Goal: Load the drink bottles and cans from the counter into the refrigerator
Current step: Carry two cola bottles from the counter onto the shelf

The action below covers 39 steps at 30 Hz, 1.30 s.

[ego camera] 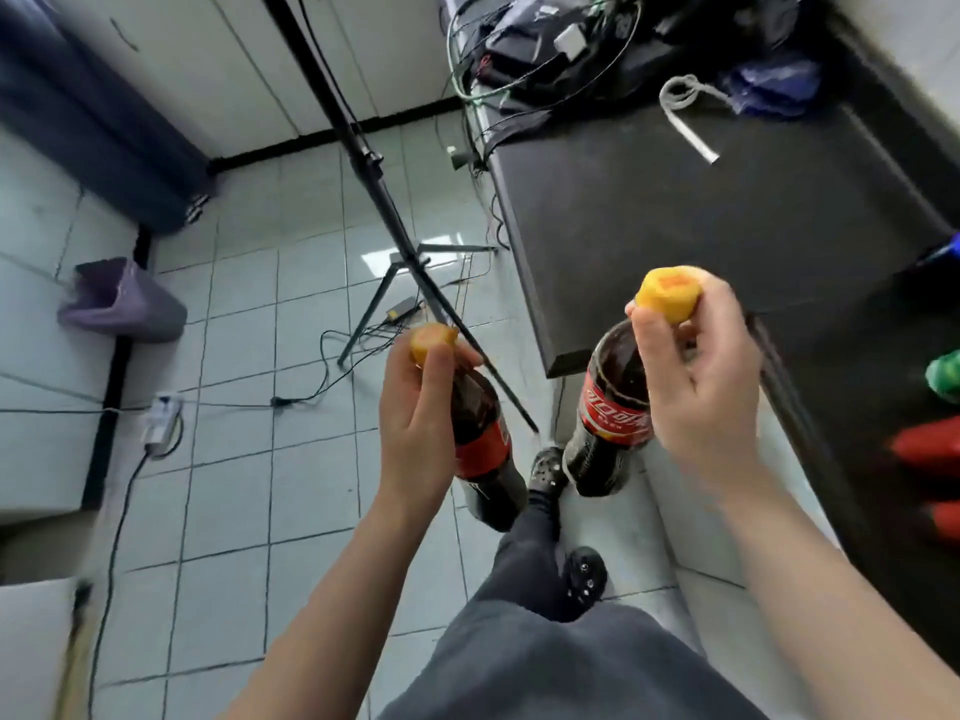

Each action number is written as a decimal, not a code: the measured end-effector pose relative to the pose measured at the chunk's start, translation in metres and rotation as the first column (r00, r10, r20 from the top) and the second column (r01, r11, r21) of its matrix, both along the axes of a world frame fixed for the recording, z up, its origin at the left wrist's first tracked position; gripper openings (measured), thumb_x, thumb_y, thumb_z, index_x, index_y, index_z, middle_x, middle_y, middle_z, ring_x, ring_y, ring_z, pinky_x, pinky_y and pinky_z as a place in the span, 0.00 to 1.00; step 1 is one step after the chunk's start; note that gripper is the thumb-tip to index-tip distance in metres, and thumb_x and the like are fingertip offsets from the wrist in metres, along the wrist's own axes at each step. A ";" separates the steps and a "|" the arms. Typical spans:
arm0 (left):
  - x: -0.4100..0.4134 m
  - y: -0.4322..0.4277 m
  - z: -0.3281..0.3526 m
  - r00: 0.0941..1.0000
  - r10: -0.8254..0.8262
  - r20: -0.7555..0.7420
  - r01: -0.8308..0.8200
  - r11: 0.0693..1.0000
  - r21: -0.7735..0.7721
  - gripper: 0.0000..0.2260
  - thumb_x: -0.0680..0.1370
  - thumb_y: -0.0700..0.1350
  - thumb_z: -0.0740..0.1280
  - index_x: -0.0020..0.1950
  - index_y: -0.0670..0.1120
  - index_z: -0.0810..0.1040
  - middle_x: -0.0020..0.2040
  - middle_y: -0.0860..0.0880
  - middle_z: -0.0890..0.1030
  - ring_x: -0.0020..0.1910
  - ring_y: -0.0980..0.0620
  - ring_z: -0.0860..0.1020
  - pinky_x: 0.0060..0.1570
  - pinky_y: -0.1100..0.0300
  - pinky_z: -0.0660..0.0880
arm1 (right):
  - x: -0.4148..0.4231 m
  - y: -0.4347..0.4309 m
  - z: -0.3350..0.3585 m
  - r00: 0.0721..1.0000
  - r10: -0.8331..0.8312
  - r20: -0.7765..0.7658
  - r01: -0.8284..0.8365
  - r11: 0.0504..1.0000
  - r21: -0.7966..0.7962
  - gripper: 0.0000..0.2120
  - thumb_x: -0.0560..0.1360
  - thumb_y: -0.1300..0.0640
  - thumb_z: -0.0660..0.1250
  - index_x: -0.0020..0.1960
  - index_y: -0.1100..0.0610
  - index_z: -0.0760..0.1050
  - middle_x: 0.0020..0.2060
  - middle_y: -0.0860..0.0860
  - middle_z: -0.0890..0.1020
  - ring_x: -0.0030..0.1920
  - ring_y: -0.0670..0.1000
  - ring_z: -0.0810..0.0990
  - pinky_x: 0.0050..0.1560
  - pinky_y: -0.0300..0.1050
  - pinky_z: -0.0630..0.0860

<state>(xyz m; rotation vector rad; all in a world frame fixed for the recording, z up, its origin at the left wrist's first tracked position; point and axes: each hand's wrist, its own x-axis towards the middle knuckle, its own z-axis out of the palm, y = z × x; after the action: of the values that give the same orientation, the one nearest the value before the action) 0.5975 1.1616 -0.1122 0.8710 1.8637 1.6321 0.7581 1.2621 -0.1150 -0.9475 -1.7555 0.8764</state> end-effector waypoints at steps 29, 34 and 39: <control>-0.336 -0.434 -0.024 0.561 0.826 0.054 -0.828 0.561 0.011 0.09 0.78 0.57 0.58 0.47 0.54 0.72 0.42 0.56 0.79 0.46 0.56 0.77 0.52 0.65 0.72 | -0.481 -0.319 -0.006 0.564 0.806 0.178 -0.791 0.590 -0.162 0.09 0.74 0.47 0.61 0.50 0.50 0.73 0.43 0.46 0.79 0.46 0.49 0.76 0.47 0.42 0.72; -0.353 -0.504 -0.032 0.336 0.936 0.102 -0.941 0.339 -0.013 0.12 0.81 0.47 0.57 0.49 0.39 0.72 0.41 0.59 0.78 0.44 0.64 0.76 0.50 0.74 0.69 | -0.565 -0.387 -0.015 0.390 0.909 0.149 -0.883 0.415 -0.218 0.05 0.74 0.50 0.62 0.48 0.49 0.73 0.42 0.39 0.77 0.44 0.42 0.75 0.46 0.39 0.73; -0.376 -0.569 -0.043 0.077 0.990 0.114 -0.995 0.083 -0.047 0.17 0.79 0.55 0.59 0.49 0.40 0.73 0.42 0.55 0.79 0.45 0.58 0.77 0.51 0.67 0.71 | -0.646 -0.466 -0.025 0.175 0.973 0.149 -0.954 0.205 -0.220 0.04 0.74 0.52 0.62 0.48 0.49 0.73 0.40 0.33 0.77 0.42 0.36 0.74 0.41 0.23 0.66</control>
<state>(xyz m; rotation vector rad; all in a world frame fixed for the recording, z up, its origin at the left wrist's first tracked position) 0.2214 0.5927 -0.1549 -0.9257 2.4809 2.3148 0.1120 0.7963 -0.1403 0.2820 -2.5848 1.6772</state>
